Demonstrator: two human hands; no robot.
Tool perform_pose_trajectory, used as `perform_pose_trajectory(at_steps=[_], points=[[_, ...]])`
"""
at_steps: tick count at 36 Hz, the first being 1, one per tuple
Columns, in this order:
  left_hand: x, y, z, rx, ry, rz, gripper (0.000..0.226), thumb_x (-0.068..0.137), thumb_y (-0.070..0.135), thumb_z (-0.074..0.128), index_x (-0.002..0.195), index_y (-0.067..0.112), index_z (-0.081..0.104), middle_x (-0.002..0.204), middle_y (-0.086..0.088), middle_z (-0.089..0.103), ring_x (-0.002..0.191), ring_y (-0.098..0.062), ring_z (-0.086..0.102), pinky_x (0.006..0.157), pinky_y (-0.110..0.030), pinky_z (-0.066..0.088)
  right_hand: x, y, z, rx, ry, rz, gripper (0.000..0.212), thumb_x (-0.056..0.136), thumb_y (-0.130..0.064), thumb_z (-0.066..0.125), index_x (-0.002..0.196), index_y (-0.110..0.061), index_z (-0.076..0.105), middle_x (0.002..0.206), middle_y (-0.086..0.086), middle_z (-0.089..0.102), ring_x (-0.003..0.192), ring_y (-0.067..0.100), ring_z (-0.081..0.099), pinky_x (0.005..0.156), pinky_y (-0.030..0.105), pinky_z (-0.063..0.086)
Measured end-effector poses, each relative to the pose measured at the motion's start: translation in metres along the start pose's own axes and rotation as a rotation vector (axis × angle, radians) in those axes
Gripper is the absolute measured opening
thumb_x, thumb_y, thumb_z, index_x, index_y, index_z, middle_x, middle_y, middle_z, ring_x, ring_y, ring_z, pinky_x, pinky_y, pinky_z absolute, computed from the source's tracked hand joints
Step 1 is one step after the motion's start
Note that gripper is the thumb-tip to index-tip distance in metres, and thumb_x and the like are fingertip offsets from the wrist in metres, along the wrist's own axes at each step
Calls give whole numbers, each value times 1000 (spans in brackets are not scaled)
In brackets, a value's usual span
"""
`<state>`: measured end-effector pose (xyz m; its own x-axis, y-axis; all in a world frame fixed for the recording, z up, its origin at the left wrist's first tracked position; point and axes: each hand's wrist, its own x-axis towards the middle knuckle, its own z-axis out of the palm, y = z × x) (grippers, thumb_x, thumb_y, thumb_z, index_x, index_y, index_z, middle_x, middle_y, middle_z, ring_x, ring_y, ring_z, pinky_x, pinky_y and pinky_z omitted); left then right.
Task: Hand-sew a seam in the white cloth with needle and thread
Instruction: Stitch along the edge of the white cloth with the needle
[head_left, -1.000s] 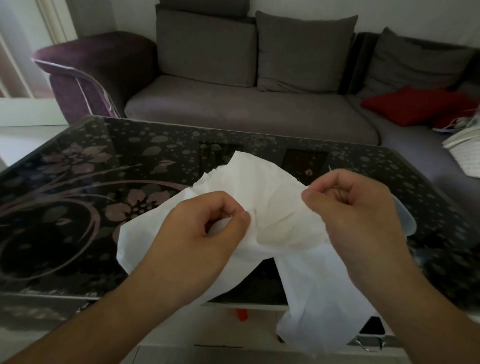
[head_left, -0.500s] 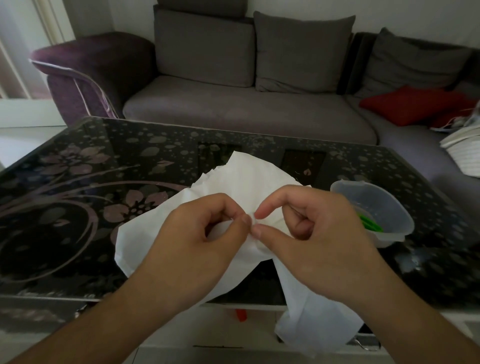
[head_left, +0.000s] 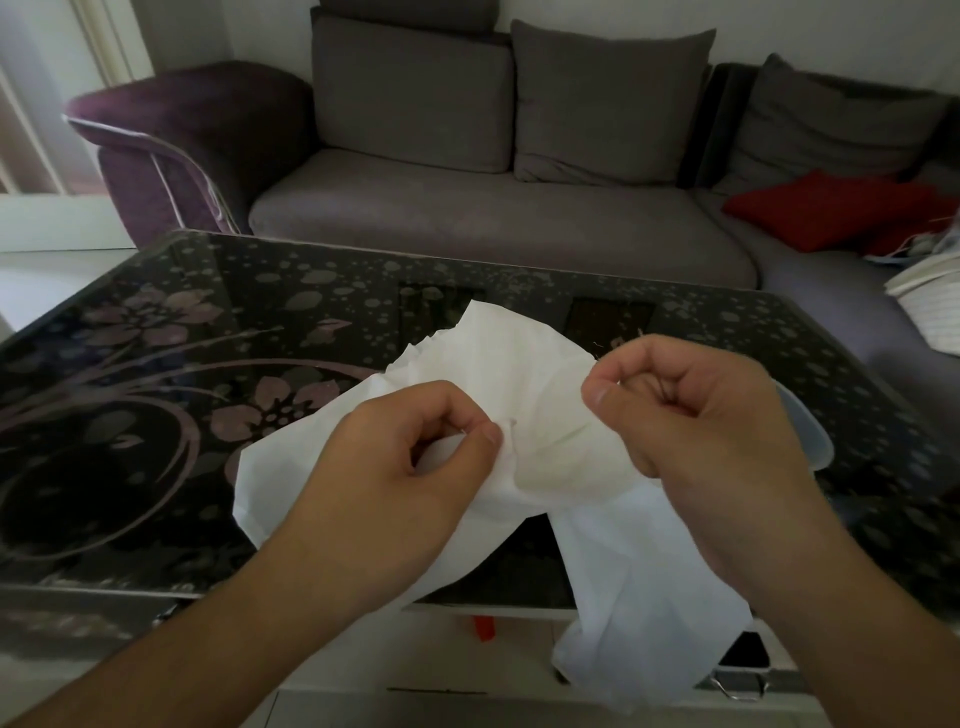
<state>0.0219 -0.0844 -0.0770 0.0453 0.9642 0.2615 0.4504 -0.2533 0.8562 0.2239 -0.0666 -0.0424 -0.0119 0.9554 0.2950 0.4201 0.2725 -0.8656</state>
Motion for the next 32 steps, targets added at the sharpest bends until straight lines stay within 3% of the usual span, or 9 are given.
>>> perform_pose_trajectory(at_steps=[2, 9, 12, 15, 18, 23, 27, 32], points=[[0, -1, 0, 10, 4, 0, 17, 92, 38, 63, 82, 29, 73, 79, 15, 72, 81, -4, 67, 70, -7, 46, 2, 0, -1, 2, 43, 18, 15, 91, -17, 71, 78, -23, 72, 58, 10, 56, 49, 9, 46, 55, 14, 46], [1, -5, -1, 24, 6, -4, 20, 90, 44, 59, 85, 30, 72, 83, 16, 73, 86, -4, 68, 73, -8, 49, 5, -2, -5, 7, 171, 107, 15, 93, -15, 68, 80, -21, 73, 51, -2, 53, 45, 4, 43, 55, 27, 43], [1, -5, -1, 26, 14, -5, 20, 89, 44, 59, 84, 30, 72, 83, 18, 73, 86, -2, 68, 73, -8, 48, 8, 0, -5, -29, 244, 137, 15, 94, -17, 68, 81, -23, 72, 58, -1, 61, 48, 7, 51, 57, 27, 45], [1, -4, -1, 20, 16, -9, 20, 89, 44, 60, 84, 30, 72, 82, 18, 73, 86, -2, 68, 75, -8, 49, 11, 4, -5, -86, 322, 169, 15, 96, -20, 68, 82, -26, 70, 76, -16, 66, 63, -11, 57, 58, 23, 44], [0, -4, -1, 33, 17, -9, 20, 89, 44, 59, 83, 30, 72, 82, 18, 71, 88, 0, 66, 75, -5, 47, 11, 6, -7, -133, 336, 175, 15, 98, -22, 66, 84, -28, 67, 79, -26, 63, 64, -19, 54, 49, 14, 42], [0, -2, -1, 27, 8, -2, 20, 90, 42, 60, 82, 29, 72, 80, 15, 72, 84, -4, 67, 72, -7, 47, 9, 4, -6, -114, 248, 157, 13, 96, -19, 69, 96, -32, 68, 58, -5, 60, 45, 1, 50, 44, 17, 42], [0, -1, -1, 24, -1, 1, 19, 90, 42, 61, 83, 29, 72, 81, 16, 72, 84, -3, 67, 72, -7, 46, 1, -2, -1, -40, 54, 78, 16, 94, -18, 69, 93, -34, 71, 59, 9, 55, 47, 7, 44, 45, 16, 41], [-2, -1, 0, 25, -9, 12, 16, 92, 40, 62, 84, 30, 72, 83, 17, 72, 87, -3, 67, 73, -7, 48, -5, -5, 10, -48, -153, -68, 10, 92, -21, 72, 86, -29, 75, 48, -5, 45, 46, 6, 42, 49, 11, 39]])
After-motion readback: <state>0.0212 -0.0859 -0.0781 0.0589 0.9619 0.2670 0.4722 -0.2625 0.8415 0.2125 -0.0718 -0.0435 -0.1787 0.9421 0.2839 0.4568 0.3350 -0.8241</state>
